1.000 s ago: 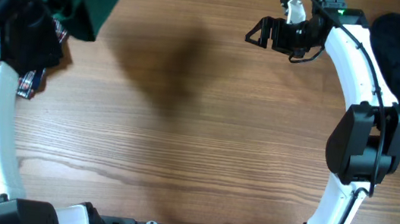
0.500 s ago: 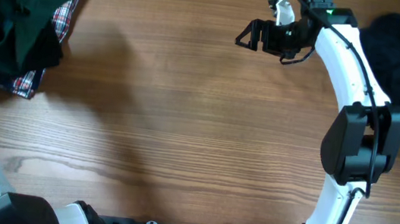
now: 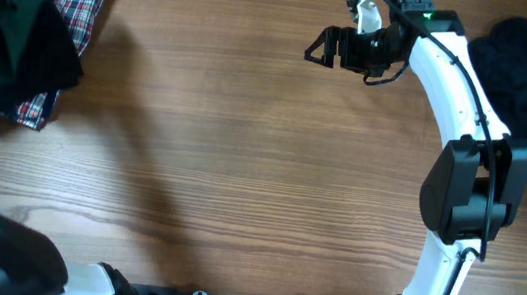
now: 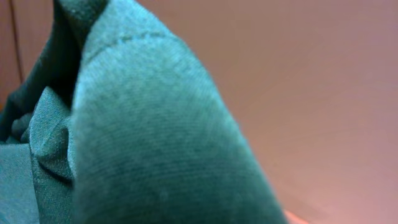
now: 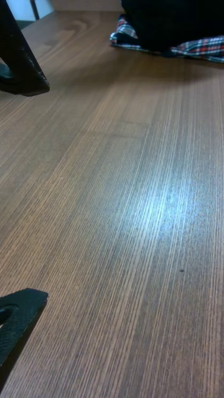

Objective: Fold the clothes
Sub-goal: 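Release the green garment on the pile and withdraw the left gripper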

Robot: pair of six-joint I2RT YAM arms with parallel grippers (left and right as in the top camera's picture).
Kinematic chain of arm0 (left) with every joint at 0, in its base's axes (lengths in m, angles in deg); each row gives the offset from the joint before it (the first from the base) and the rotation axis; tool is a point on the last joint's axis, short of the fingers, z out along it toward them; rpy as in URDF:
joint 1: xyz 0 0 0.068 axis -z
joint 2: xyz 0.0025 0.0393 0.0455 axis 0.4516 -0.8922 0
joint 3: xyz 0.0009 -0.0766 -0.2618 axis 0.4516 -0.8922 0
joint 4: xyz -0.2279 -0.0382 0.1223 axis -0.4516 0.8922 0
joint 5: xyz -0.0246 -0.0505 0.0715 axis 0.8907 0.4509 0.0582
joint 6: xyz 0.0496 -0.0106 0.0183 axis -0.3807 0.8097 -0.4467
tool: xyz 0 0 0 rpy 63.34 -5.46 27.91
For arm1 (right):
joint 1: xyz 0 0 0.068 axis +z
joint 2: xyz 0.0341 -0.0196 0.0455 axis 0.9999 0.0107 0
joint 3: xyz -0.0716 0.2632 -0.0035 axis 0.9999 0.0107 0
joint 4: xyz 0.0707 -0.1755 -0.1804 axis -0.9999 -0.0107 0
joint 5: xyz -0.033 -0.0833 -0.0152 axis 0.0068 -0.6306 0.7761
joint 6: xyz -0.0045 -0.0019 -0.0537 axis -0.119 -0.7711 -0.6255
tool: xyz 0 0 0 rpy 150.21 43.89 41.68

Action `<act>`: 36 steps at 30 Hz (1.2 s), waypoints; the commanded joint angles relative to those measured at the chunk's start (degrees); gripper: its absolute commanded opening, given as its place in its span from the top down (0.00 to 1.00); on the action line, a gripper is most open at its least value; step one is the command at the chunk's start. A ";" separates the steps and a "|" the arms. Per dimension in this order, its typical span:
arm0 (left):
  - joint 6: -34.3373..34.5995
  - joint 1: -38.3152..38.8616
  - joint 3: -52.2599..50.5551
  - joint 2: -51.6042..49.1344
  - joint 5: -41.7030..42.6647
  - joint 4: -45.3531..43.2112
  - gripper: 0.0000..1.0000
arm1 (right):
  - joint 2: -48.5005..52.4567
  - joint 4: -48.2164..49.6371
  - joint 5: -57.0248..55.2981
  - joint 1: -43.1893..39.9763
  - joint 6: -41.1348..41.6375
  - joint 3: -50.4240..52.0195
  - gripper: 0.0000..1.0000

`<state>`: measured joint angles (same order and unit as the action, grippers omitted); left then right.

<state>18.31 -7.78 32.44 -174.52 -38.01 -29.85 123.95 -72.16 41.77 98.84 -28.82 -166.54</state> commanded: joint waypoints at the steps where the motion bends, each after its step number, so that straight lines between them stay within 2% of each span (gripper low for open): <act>1: -3.78 -0.61 1.33 -4.26 -2.16 -0.22 0.96 | -0.79 -0.04 -0.33 0.35 -0.81 0.37 0.00; 6: -3.80 -1.79 1.33 -7.80 -2.38 3.28 0.96 | -0.79 0.31 -0.33 0.35 -0.76 0.37 0.01; 11: -3.50 -5.11 1.33 -8.04 -2.34 12.31 0.96 | -0.79 2.34 -0.33 0.35 0.31 0.37 0.00; 14: -3.50 -6.64 1.33 -8.04 -2.36 19.23 0.92 | -0.79 3.56 -0.31 0.35 1.38 0.37 0.00; 16: -3.48 -7.32 1.33 -8.04 -2.34 22.84 0.86 | -0.79 4.22 -0.28 0.35 1.79 0.37 0.00; 17: -3.28 -7.63 1.33 -8.04 -2.34 24.61 0.74 | -0.79 4.52 -0.28 0.35 1.79 0.37 0.00; 18: -3.30 -7.61 1.33 -8.04 -2.34 26.03 0.51 | -0.79 4.70 -0.28 0.35 1.81 0.37 0.01; 19: -3.30 -7.61 1.33 -8.04 -2.34 27.10 0.33 | -0.79 4.70 -0.28 0.35 1.81 0.37 0.00; 21: -3.32 -7.61 1.33 -8.04 -2.36 29.70 0.14 | -0.79 4.68 -0.26 0.35 1.79 0.37 0.01; 23: -3.32 -7.65 1.33 -8.04 -2.36 31.04 0.05 | -0.79 4.68 -0.09 0.35 1.77 0.37 0.01; 26: -3.08 -7.67 1.33 -7.34 -1.84 31.28 0.04 | -0.79 4.66 -0.09 0.35 1.73 0.37 0.01; 29: -3.10 -7.67 1.33 -5.07 0.11 31.30 0.08 | -0.79 4.68 -0.09 0.35 1.73 0.37 0.00; 31: -3.17 -7.65 1.36 1.29 6.99 30.40 0.10 | -0.79 4.68 -0.09 0.35 1.75 0.37 0.00; 36: -3.85 -7.54 1.33 11.08 8.11 30.88 0.09 | -0.79 4.70 -0.09 0.35 1.68 0.37 0.00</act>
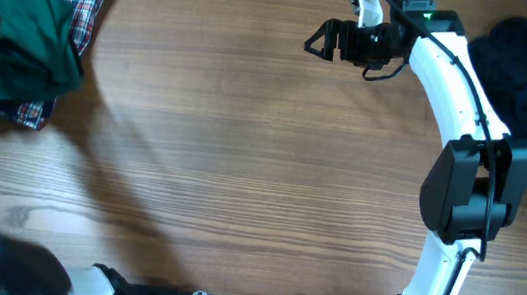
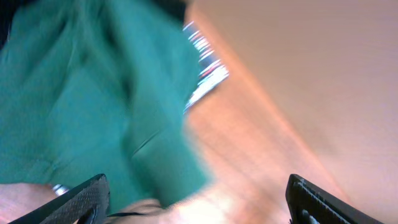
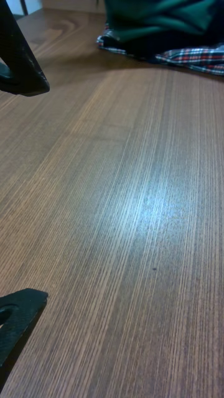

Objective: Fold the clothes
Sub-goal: 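Release the green garment on the pile and withdraw the left gripper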

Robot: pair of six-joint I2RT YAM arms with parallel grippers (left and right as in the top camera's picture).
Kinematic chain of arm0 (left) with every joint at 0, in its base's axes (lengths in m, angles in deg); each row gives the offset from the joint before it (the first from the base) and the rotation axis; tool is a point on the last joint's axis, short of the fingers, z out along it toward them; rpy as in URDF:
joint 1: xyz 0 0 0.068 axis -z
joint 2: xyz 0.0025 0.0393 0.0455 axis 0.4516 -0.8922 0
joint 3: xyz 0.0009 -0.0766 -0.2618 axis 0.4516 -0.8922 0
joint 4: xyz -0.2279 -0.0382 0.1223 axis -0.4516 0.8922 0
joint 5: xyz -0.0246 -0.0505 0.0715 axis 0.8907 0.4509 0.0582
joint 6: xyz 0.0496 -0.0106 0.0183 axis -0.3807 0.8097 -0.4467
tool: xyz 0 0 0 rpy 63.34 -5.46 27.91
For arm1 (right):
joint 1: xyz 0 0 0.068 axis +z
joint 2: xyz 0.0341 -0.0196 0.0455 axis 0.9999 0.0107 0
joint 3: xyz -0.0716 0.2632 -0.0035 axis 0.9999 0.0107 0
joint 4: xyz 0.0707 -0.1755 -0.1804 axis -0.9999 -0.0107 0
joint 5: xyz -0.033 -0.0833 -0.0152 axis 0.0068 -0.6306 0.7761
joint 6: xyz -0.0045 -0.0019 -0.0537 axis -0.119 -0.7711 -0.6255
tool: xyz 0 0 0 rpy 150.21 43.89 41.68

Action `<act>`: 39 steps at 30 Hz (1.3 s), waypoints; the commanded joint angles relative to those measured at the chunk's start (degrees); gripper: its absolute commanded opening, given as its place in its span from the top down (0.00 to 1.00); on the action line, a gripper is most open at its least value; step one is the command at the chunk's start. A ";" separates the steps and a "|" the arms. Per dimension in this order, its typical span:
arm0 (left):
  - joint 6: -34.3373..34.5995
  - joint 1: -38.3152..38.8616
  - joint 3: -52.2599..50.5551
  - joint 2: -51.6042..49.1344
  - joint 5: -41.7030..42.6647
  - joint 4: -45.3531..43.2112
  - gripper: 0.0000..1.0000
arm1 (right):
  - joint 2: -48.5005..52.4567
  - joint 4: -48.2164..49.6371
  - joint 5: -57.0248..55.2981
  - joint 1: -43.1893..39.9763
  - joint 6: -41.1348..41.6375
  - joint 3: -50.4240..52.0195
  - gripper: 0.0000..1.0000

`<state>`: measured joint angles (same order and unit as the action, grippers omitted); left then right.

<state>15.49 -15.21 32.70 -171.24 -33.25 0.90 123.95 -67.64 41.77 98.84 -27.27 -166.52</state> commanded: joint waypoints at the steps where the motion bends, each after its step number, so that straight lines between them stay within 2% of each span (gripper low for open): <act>1: -1.31 -0.11 1.07 9.70 3.02 0.24 0.09 | -0.79 0.17 -0.09 0.35 0.15 0.35 0.01; 3: -2.01 0.02 1.07 12.61 2.80 0.26 0.12 | -0.79 0.22 -0.09 0.35 0.15 0.35 0.00; 4: -2.03 0.96 1.07 13.00 2.78 0.24 0.17 | -0.79 0.42 -0.09 0.35 0.15 0.35 0.01; 6: -2.03 2.93 1.07 11.87 2.54 0.24 0.32 | -0.79 0.59 -0.07 0.35 0.22 0.35 0.00; 8: -2.05 6.43 1.07 8.90 1.64 0.50 0.57 | -0.79 0.52 -0.04 0.35 0.22 0.35 0.01; 10: -2.25 10.03 1.07 5.07 -1.01 0.98 0.75 | -0.79 0.35 0.26 0.35 0.26 0.35 0.00; 11: -2.45 11.67 1.07 2.84 -3.89 1.42 0.78 | -0.79 0.33 0.35 0.35 0.26 0.35 0.00; 14: -1.99 14.40 1.07 -3.02 -10.88 1.25 0.72 | -0.79 0.31 0.33 0.35 0.20 0.35 0.01; 20: 0.48 13.07 1.07 -8.17 -14.32 -8.31 0.29 | -0.79 0.31 0.33 0.35 0.11 0.35 0.01; 22: 2.80 11.89 1.07 -8.17 -18.82 -12.09 0.20 | -0.79 0.33 0.33 0.35 0.13 0.35 0.00; 29: 2.73 5.97 1.07 -14.21 -21.49 -19.06 0.12 | -0.79 0.11 0.33 0.35 0.20 0.35 0.01; 39: 2.10 3.74 1.07 -21.57 -21.49 -24.76 0.11 | -0.79 -0.26 0.31 0.35 0.22 0.35 0.01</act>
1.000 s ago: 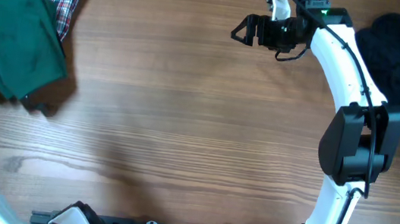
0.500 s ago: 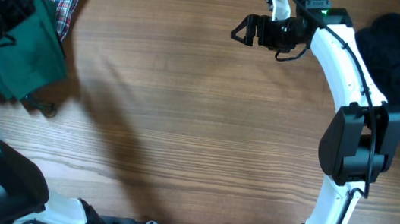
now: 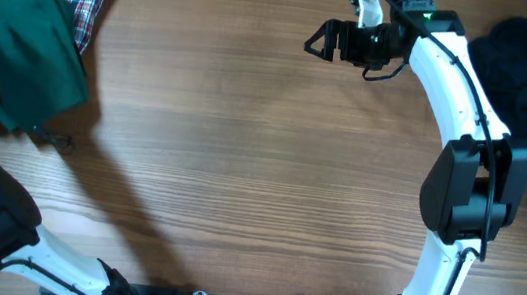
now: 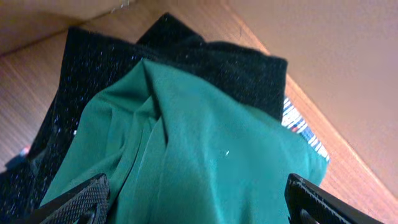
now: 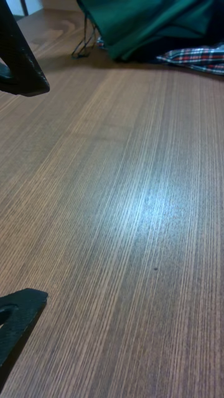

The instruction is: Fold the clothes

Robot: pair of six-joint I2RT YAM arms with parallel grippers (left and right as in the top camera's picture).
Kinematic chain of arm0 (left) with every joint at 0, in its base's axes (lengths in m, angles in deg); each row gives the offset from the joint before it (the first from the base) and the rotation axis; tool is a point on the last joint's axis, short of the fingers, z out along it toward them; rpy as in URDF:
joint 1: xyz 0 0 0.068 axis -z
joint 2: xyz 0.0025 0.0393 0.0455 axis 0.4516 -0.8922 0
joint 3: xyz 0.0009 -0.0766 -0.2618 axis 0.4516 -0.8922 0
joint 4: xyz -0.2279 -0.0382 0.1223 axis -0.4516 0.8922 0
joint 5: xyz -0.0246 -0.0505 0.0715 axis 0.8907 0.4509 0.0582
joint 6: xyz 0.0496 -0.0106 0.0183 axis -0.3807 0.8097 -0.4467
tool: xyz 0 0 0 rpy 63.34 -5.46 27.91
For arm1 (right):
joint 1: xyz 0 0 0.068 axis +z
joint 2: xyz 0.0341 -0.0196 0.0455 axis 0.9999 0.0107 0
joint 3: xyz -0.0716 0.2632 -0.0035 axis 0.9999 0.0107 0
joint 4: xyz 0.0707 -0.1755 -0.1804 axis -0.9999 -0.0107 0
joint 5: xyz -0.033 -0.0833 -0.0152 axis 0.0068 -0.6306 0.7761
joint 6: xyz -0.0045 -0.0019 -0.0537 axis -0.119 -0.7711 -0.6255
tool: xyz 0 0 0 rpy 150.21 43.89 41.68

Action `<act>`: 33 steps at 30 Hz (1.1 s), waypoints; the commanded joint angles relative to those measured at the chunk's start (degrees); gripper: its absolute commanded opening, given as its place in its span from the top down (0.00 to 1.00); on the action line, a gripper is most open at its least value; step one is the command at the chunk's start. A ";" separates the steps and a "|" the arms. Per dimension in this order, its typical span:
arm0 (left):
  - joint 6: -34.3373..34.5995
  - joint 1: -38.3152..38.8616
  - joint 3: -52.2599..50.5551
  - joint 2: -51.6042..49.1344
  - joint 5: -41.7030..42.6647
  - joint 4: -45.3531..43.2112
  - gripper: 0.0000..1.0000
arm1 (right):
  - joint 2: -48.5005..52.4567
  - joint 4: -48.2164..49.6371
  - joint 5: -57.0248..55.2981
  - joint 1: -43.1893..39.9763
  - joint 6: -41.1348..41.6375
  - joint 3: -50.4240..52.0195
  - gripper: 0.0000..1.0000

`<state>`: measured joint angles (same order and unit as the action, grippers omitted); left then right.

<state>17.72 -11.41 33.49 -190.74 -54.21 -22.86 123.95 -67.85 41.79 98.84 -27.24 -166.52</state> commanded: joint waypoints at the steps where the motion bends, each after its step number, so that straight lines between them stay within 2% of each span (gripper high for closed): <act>1: -0.13 -0.07 0.28 -3.26 -0.48 -1.53 0.11 | -0.79 -0.04 0.28 0.35 0.17 0.35 0.01; 6: -0.13 -0.07 0.28 -7.67 -0.09 -1.79 0.11 | -0.79 -0.02 0.28 0.35 0.22 0.35 0.00; 7: -0.11 -0.07 0.28 -7.98 -0.09 -1.97 0.20 | -0.79 -0.02 0.28 0.35 0.22 0.35 0.00; 10: -0.09 -0.04 0.28 -8.20 0.22 -2.93 0.82 | -0.79 0.15 0.28 0.35 0.37 0.35 0.01; 11: 0.11 -0.04 0.28 -8.20 0.61 -3.74 0.93 | -0.79 0.22 0.28 0.35 0.68 0.35 0.00; 18: 0.13 0.33 1.16 -8.15 6.32 -5.22 0.96 | -0.79 0.24 0.28 0.35 0.66 0.35 0.00; 25: -0.17 0.81 10.49 -7.50 6.36 -3.45 0.96 | -0.79 0.28 0.26 0.35 0.66 0.35 0.00; 33: -1.46 0.44 12.55 -7.52 2.64 -4.92 0.96 | -0.79 0.31 0.26 0.35 0.66 0.35 0.01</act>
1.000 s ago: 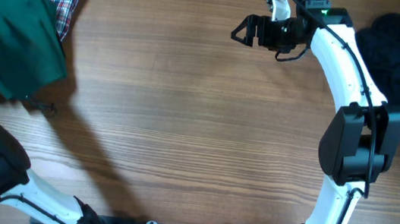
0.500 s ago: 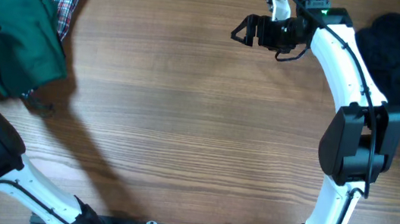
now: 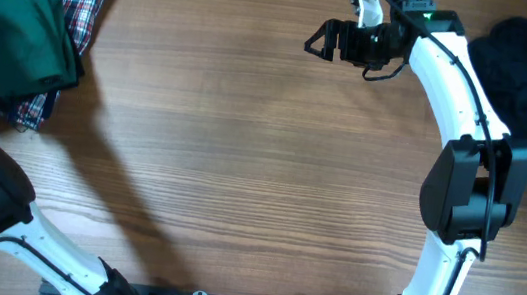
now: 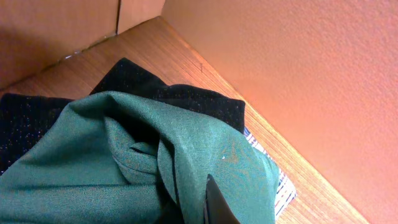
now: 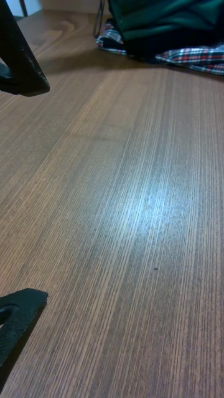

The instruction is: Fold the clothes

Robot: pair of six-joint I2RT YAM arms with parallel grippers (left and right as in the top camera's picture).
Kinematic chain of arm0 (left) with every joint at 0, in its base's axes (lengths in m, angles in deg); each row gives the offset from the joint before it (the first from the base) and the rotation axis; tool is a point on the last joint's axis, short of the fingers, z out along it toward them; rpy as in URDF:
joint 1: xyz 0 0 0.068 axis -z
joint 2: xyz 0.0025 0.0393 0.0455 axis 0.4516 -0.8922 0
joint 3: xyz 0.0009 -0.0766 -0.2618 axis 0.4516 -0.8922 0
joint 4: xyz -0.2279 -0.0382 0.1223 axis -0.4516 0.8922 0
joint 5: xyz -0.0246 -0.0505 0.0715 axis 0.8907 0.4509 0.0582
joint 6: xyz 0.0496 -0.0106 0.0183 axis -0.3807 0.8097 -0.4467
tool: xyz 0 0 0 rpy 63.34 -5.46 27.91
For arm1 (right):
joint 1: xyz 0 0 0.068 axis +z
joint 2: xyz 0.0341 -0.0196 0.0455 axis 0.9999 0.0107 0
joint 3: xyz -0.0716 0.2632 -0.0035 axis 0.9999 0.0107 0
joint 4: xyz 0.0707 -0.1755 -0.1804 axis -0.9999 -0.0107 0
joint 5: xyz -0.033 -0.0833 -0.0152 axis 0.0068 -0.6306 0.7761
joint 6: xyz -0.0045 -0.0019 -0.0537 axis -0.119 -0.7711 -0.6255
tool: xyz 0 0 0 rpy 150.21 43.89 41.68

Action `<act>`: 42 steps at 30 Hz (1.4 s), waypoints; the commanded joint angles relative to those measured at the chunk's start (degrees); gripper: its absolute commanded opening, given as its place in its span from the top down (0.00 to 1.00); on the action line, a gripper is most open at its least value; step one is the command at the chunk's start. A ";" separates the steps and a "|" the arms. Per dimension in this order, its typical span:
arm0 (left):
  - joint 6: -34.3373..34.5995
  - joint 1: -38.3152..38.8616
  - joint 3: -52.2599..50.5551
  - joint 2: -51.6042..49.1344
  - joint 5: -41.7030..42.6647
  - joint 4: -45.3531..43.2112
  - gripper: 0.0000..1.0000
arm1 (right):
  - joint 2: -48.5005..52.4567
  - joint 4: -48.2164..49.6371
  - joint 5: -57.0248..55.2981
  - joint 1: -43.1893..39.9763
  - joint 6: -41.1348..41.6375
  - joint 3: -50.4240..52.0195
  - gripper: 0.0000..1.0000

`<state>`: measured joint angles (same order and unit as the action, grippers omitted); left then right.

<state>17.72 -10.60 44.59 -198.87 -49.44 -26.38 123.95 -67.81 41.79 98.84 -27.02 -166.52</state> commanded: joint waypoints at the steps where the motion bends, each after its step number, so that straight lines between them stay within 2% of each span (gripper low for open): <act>1: -1.42 -0.85 1.46 0.61 -2.12 -2.05 0.96 | -0.79 0.26 0.26 0.39 0.46 0.35 0.00; 7: -0.11 -5.03 1.44 0.55 -2.08 -3.78 0.96 | -0.79 0.52 -0.15 1.27 0.42 0.35 0.00; 8: -0.13 -5.62 1.44 0.28 -2.10 -3.37 0.93 | -0.79 0.96 -0.15 1.64 0.42 0.35 0.00; 9: -0.13 -5.88 1.40 0.15 -2.10 -2.91 0.76 | -0.79 1.42 -0.13 1.92 0.44 0.35 0.01; 11: -0.15 -5.97 1.33 -0.22 -2.78 -1.36 0.22 | -0.79 2.10 -0.15 2.69 0.42 0.35 0.01; 12: -0.15 -5.97 1.33 -0.26 -3.17 -0.31 0.12 | -0.79 2.34 -0.22 3.02 0.37 0.35 0.01; 15: -0.13 -5.97 1.33 -0.26 -3.10 2.08 0.08 | -0.79 2.49 -0.39 3.41 -0.20 0.35 0.00; 17: -0.13 -5.97 1.36 -0.02 -2.38 3.82 0.09 | -0.79 2.49 -1.03 3.39 -0.22 0.35 0.00; 20: -0.15 -5.88 1.36 1.27 3.65 6.14 0.27 | -0.79 2.73 -2.99 3.39 -0.22 0.35 0.00; 21: -0.13 -5.70 1.36 1.73 5.62 6.78 0.36 | -0.79 3.02 -2.99 3.39 -0.22 0.35 0.00; 22: -0.13 -5.31 1.36 1.97 6.91 7.89 0.53 | -0.79 3.43 -2.99 3.39 -0.20 0.35 0.01; 23: -0.15 -4.57 1.33 2.01 7.67 9.60 0.80 | -0.79 4.04 -2.99 3.39 -0.17 0.35 0.00; 24: -1.16 -3.74 1.33 2.01 7.63 11.50 0.92 | -0.79 4.48 -2.99 3.39 -0.09 0.35 0.00; 25: -2.01 -3.15 1.33 2.01 7.58 12.48 0.96 | -0.79 4.96 -2.99 3.39 -0.04 0.35 0.00; 28: -4.70 0.20 1.33 2.01 6.21 14.60 0.96 | -0.79 6.29 -2.95 3.41 0.07 0.35 0.00; 31: -4.61 2.38 1.33 2.01 -1.81 19.47 0.96 | -0.79 6.12 -2.95 3.41 0.00 0.35 0.00; 32: -4.07 2.56 1.33 2.01 -4.63 21.53 0.96 | -0.79 6.12 -2.97 3.41 -0.04 0.35 0.00; 33: -0.52 2.43 1.14 1.99 -9.84 23.96 0.96 | -0.79 6.16 -2.97 3.41 -0.07 0.35 0.00; 34: 0.55 1.88 0.90 1.99 -10.93 24.68 0.96 | -0.79 6.32 -2.99 3.39 -0.24 0.35 0.00; 42: 3.13 -2.67 -0.31 1.99 -10.64 27.10 0.96 | -0.79 6.47 -3.21 3.41 -0.22 0.35 0.00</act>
<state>19.52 -12.29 45.07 -198.54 -58.32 0.38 123.95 -61.54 39.17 102.31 -27.05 -166.50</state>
